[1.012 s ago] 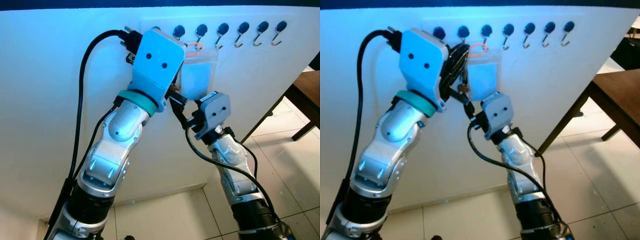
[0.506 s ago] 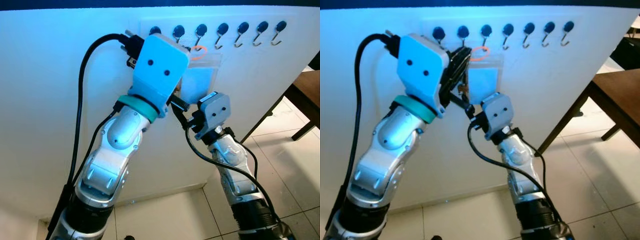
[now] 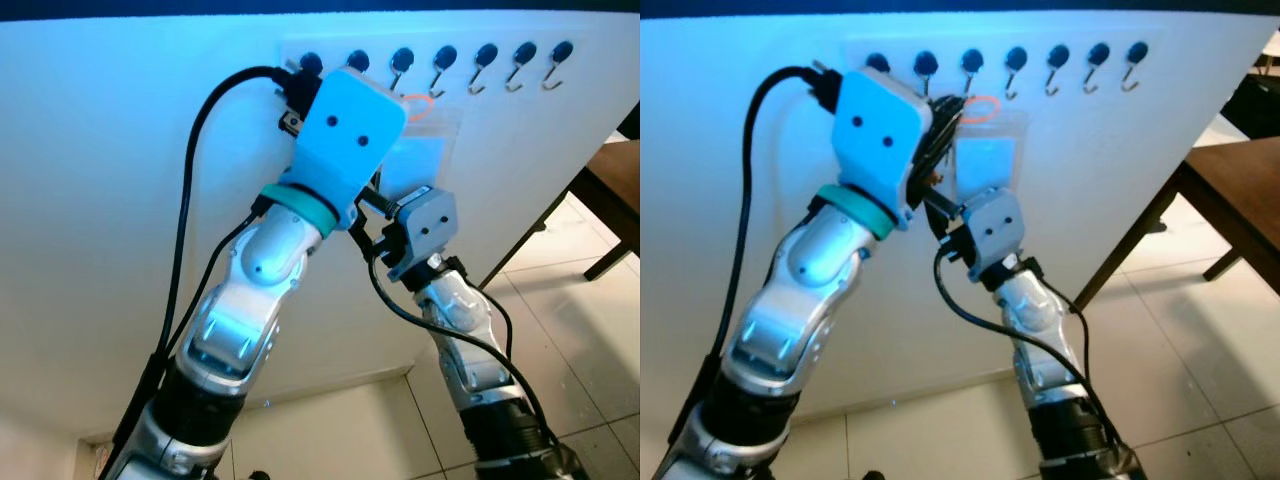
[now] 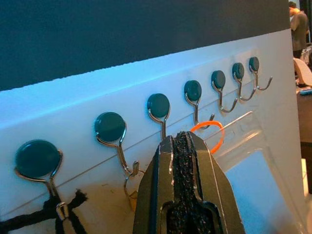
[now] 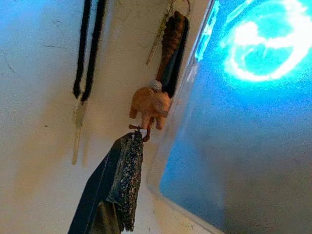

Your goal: Hang keys on a hook

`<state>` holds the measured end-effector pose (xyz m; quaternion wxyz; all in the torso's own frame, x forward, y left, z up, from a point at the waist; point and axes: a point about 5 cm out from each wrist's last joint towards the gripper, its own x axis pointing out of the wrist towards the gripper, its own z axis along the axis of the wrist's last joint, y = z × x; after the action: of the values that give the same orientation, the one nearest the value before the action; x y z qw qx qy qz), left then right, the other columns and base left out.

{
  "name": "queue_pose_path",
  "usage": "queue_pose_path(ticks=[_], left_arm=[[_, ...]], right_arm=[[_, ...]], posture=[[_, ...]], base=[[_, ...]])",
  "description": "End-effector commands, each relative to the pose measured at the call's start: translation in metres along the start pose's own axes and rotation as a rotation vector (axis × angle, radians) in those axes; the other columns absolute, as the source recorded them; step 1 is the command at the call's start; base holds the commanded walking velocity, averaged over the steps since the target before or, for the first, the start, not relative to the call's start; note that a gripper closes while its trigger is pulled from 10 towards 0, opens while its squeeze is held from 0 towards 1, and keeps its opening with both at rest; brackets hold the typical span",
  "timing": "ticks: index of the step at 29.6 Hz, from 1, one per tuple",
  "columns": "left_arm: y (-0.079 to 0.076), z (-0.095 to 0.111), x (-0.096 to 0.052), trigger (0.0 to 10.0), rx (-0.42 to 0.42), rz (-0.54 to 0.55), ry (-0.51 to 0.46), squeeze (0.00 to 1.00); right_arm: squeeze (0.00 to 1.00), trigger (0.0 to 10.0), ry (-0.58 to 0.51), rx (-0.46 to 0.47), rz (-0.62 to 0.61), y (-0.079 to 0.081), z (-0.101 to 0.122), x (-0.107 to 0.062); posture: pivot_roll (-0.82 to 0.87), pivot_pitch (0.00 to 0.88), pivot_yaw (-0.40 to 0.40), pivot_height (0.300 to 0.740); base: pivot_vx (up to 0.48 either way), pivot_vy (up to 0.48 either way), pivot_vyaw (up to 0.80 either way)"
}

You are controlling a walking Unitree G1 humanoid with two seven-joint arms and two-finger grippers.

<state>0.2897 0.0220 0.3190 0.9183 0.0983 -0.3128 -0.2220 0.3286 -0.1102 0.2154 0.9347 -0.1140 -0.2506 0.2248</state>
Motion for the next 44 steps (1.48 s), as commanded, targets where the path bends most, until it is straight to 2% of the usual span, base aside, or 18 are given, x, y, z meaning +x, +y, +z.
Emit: queue_pose_path(ticks=[1,6,26,36,44], left_arm=[[-0.002,0.001,0.004,10.0,0.015,0.005,-0.007,0.00],[0.003,-0.001,0.009,10.0,0.031,0.035,-0.007,0.00],[0.008,-0.005,0.014,10.0,0.051,0.071,-0.004,0.00],[0.000,-0.023,0.002,10.0,0.130,0.001,0.053,0.00],[0.001,-0.030,-0.006,10.0,0.137,-0.002,0.078,0.00]], right_arm=[[0.00,10.0,0.011,-0.002,0.002,0.002,-0.003,-0.002],[0.00,10.0,0.014,-0.002,-0.002,0.001,-0.005,-0.004],[0.00,10.0,0.014,0.000,-0.004,0.002,-0.005,-0.003],[0.00,10.0,0.007,0.000,-0.007,0.001,-0.003,-0.003],[0.00,10.0,0.007,-0.001,-0.007,0.000,-0.003,-0.003]], posture=[[-0.05,0.094,0.055,0.740],[-0.05,0.094,0.056,0.740],[-0.05,0.097,0.058,0.740],[-0.04,0.102,0.056,0.740],[-0.05,0.101,0.054,0.740]], base=[[0.000,0.000,0.00],[0.000,0.000,0.00],[0.000,0.000,0.00],[0.000,0.000,0.00],[0.000,0.000,0.00]])
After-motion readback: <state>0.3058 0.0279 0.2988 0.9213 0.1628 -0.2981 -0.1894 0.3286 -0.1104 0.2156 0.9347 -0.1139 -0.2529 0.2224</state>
